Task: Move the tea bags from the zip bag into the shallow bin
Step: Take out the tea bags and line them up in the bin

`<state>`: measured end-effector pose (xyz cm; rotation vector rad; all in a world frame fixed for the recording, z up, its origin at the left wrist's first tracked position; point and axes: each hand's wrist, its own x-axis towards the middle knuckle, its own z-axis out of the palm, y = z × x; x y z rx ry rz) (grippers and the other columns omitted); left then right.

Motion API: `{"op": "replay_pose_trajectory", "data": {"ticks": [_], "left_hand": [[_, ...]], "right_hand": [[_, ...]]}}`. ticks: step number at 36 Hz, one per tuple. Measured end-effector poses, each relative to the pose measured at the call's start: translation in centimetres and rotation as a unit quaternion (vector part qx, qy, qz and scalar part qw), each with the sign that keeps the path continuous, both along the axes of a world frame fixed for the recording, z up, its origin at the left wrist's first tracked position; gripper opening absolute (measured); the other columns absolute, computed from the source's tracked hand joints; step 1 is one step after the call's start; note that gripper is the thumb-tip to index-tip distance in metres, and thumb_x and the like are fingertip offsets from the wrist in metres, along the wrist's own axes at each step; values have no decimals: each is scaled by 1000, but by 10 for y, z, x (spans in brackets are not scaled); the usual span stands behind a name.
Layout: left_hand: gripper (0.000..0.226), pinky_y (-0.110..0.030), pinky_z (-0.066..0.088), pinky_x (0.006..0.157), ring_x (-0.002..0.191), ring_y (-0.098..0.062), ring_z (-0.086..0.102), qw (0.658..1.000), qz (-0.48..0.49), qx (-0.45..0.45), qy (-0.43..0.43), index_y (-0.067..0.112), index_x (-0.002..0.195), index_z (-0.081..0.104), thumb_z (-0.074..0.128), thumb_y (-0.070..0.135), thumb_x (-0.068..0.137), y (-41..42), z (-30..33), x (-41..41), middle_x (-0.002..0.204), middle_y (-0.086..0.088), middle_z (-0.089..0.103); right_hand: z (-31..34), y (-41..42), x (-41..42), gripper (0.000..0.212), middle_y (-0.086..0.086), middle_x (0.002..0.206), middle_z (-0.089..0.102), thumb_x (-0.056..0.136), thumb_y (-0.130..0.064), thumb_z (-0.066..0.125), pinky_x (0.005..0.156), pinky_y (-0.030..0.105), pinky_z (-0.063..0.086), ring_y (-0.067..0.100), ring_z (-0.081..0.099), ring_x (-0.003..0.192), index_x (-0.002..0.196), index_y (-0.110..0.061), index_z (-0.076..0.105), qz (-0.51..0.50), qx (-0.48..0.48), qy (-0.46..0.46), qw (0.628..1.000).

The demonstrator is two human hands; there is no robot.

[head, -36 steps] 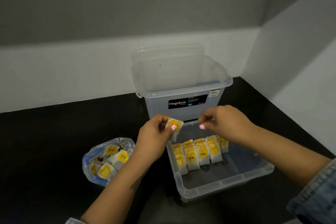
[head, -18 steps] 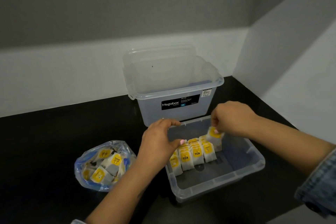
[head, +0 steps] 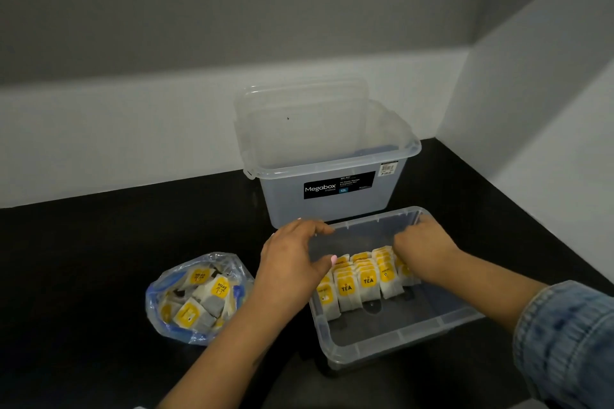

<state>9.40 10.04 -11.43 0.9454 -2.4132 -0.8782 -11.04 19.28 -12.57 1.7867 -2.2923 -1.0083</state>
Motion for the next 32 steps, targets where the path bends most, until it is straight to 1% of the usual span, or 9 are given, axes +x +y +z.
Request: {"op": "replay_pose_trajectory", "data": {"ticks": [6, 10, 12, 15, 18, 20, 24, 27, 32], "left_hand": [[37, -37, 37, 107, 120, -2, 43, 1000, 8, 11, 2, 37, 113, 57, 72, 29, 80, 0, 2, 2, 122, 19, 54], [38, -40, 38, 107, 122, -4, 44, 1000, 11, 16, -7, 37, 114, 57, 72, 29, 80, 0, 3, 2, 124, 18, 54], [37, -39, 39, 106, 121, -5, 45, 1000, 11, 19, -5, 37, 113, 57, 72, 29, 80, -1, 4, 3, 124, 17, 55], [36, -36, 41, 104, 117, -4, 47, 1000, 9, 20, 0, 35, 112, 58, 72, 28, 80, -2, 4, 3, 120, 16, 56], [33, -32, 43, 102, 113, -3, 49, 1000, 6, 18, 12, 34, 111, 59, 71, 27, 81, -3, 4, 3, 116, 16, 57], [31, -31, 44, 100, 111, -3, 50, 1000, 6, 20, 20, 33, 110, 60, 70, 25, 82, -4, 4, 4, 114, 17, 57], [28, -32, 46, 98, 108, -4, 53, 999, 19, 14, 31, 31, 109, 62, 67, 18, 85, -12, 3, 9, 106, 19, 56], [29, -26, 43, 99, 112, -4, 52, 999, 35, 7, 31, 31, 109, 61, 64, 14, 86, -20, 3, 18, 106, 21, 53], [32, -14, 32, 93, 110, 4, 43, 998, 67, 11, 16, 30, 112, 59, 59, 8, 89, -37, 11, 40, 117, 17, 51]], "right_hand": [[-8, 0, -8, 11, 1, 92, 66, 92, -19, 53, 98, 37, 36, 19, 58, 91, 96, -20, 64, 23, -18, 32, 999], [-11, 2, -9, 12, 0, 95, 65, 92, -20, 54, 101, 39, 35, 19, 58, 94, 100, -22, 63, 22, -25, 19, 999], [-8, 4, -9, 16, 0, 99, 65, 92, -18, 53, 101, 37, 36, 18, 58, 97, 106, -21, 62, 12, -41, -4, 999], [1, 7, -3, 20, 1, 104, 63, 93, -15, 52, 91, 30, 41, 17, 59, 98, 111, -20, 57, 2, -79, -63, 995], [5, 12, 4, 12, -2, 91, 60, 93, -19, 51, 76, 25, 46, 13, 57, 83, 101, -22, 60, -39, -92, -157, 983], [5, 15, 8, 12, -4, 92, 61, 93, -28, 54, 78, 24, 48, 11, 57, 85, 99, -24, 64, -66, -45, -208, 975], [1, 18, 16, 29, -7, 123, 60, 94, -26, 57, 95, 28, 42, 14, 53, 115, 122, -28, 62, -102, 102, -271, 952], [-8, 16, 17, 36, -7, 131, 56, 95, -21, 54, 100, 29, 40, 15, 50, 121, 130, -30, 57, -107, 120, -288, 944], [-18, 9, 14, 37, -6, 130, 57, 95, -20, 54, 102, 30, 40, 15, 51, 119, 130, -30, 56, -109, 106, -291, 945]]}}
